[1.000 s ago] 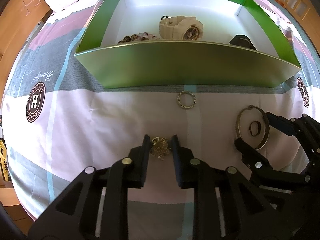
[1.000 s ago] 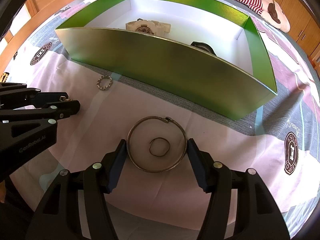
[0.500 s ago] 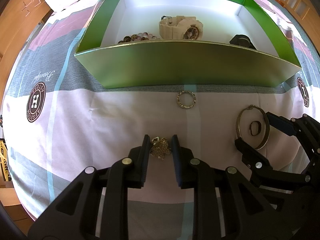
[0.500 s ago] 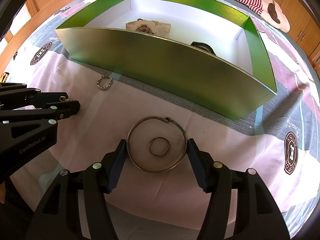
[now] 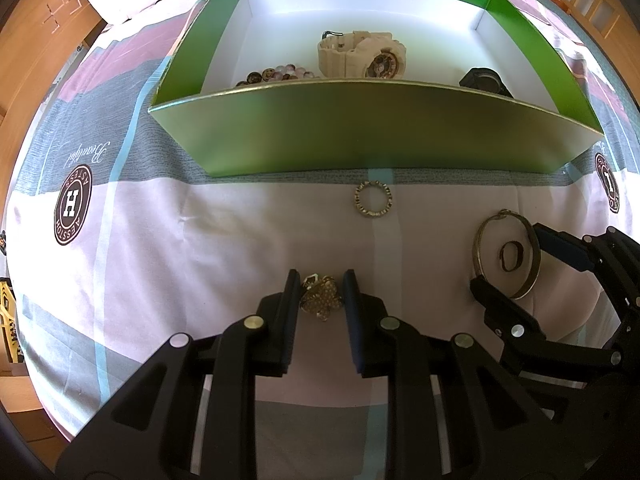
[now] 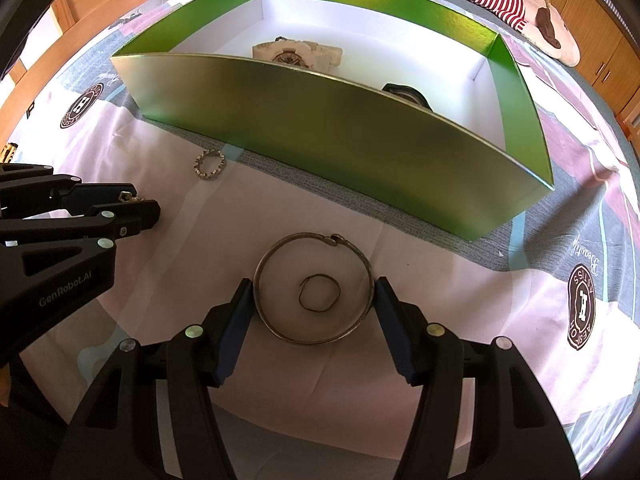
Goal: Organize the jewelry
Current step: 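Lift the charm and bangle and carry both over the green box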
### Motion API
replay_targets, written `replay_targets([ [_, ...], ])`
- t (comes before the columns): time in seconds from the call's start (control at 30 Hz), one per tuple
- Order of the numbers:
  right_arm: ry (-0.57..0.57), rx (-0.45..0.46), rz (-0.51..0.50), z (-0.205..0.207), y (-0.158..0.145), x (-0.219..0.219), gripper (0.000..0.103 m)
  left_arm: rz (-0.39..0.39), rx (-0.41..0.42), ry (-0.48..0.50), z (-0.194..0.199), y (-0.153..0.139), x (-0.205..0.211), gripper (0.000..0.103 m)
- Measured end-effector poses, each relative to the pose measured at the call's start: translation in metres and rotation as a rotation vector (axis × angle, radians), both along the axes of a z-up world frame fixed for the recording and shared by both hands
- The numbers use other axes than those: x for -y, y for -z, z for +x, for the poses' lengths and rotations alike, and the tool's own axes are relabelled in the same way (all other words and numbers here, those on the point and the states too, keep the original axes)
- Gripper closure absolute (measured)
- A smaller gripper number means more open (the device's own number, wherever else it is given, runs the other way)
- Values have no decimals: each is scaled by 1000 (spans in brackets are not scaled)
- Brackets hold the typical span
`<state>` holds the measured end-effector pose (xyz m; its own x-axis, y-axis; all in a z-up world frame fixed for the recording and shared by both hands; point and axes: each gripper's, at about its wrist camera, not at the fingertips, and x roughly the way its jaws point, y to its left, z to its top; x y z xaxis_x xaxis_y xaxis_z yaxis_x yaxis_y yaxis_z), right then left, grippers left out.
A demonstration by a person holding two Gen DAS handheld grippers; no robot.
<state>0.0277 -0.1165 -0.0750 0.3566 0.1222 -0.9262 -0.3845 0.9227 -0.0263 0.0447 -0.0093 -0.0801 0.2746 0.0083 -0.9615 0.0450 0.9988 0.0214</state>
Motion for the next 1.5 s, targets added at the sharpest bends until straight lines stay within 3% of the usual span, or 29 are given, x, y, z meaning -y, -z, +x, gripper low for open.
replay_targets([
  [0.3,0,0,1,0,0,0,42,-2,6,-7,-1,-2,-1,81],
  [0.57,4,35,6,-1,-13,5,42,-57,78,-28,-5,-27,-14,81],
  [0.83,-7,69,186,-5,-53,23,42,-174,199,-67,-7,-63,-40,81],
  [1.13,55,206,344,0,-88,46,42,-294,302,-103,3,-91,-51,81],
  [1.33,91,277,306,23,-96,45,42,-271,371,-97,24,-104,-46,81],
  [1.5,151,271,285,48,-79,45,42,-188,389,-93,43,-98,-40,81],
])
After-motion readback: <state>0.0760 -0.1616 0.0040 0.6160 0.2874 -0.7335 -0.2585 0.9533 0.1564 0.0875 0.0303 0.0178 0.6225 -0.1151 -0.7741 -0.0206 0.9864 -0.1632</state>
